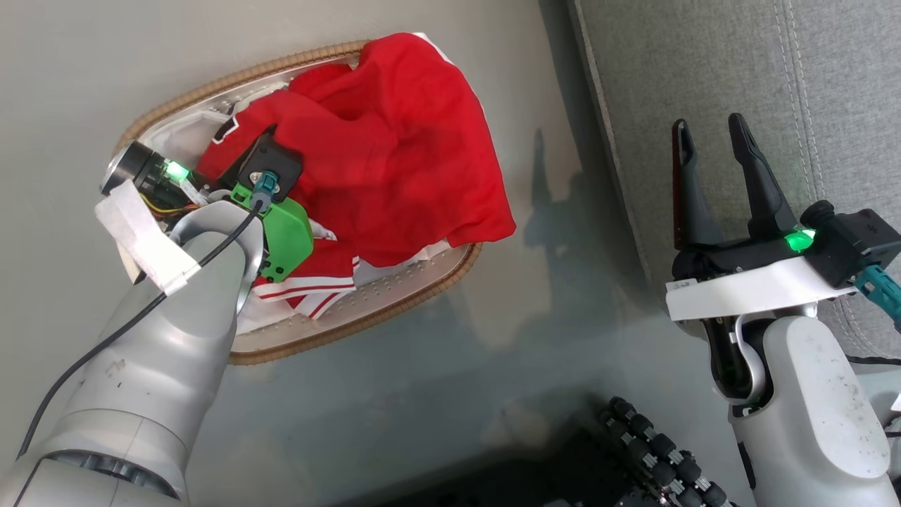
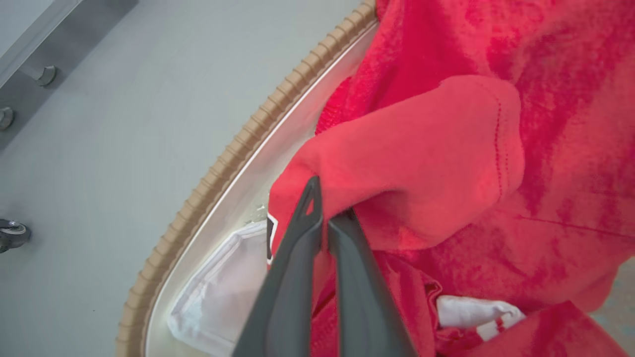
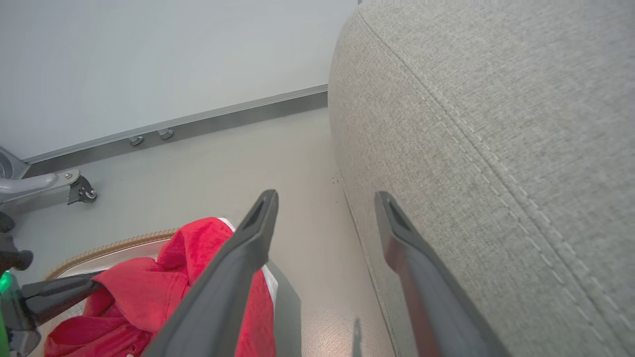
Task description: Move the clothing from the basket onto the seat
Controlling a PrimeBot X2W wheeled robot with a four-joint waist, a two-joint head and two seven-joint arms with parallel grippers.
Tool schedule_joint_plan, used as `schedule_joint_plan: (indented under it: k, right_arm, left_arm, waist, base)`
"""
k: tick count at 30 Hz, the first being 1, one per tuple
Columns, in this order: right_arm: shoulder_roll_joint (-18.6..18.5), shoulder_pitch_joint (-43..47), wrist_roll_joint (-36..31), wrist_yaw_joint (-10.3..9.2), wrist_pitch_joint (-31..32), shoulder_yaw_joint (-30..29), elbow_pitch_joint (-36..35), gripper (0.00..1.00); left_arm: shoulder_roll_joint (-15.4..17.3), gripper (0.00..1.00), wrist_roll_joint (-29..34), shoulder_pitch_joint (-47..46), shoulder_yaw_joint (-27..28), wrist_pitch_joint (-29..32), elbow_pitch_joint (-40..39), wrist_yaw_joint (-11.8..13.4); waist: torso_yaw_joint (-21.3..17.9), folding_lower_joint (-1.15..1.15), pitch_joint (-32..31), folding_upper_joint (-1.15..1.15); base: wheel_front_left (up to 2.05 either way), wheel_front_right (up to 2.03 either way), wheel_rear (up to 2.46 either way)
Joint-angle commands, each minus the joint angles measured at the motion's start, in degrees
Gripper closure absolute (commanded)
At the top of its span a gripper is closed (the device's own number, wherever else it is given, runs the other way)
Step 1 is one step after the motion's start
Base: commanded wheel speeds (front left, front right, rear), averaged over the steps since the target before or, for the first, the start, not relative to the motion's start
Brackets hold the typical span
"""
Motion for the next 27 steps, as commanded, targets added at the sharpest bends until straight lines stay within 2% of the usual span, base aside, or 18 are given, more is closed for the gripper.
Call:
schedule_joint_plan:
  k: [1, 7, 18, 27]
  right_arm:
    - [-0.18, -0.26, -0.47, -0.02, -0.1, -0.17, 0.46, 0.0]
    - [-0.18, 1.01, -2.25, -0.01, -0.1, -0.82, 1.68, 0.0]
    - [-0.21, 5.27, -5.93, -0.02, -0.09, -1.97, 4.74, 0.0]
    - [-0.22, 9.96, -6.94, -0.02, -0.09, -1.01, 6.8, 0.0]
  left_arm:
    - [-0.18, 1.0, -0.41, 0.33, 0.0, -0.25, -0.23, -0.33]
    - [-1.24, 1.0, -2.71, 3.33, 0.22, -0.57, -2.67, -1.66]
    - [-1.39, 1.0, -7.8, 12.04, 0.67, -0.58, -17.53, -4.25]
    - [2.11, 1.0, -9.86, 13.82, -1.5, 0.51, -30.1, -5.04]
  waist:
    - [0.6, -0.01, -1.46, 0.0]
    - [2.49, -0.01, -6.41, 0.0]
    - [6.79, -0.01, -20.08, 0.0]
    - [8.12, -0.01, -31.56, 0.0]
  base:
    - [0.0, 0.0, 0.0]
    - [0.0, 0.0, 0.0]
    - [0.0, 0.0, 0.0]
    - [0.0, 0.0, 0.0]
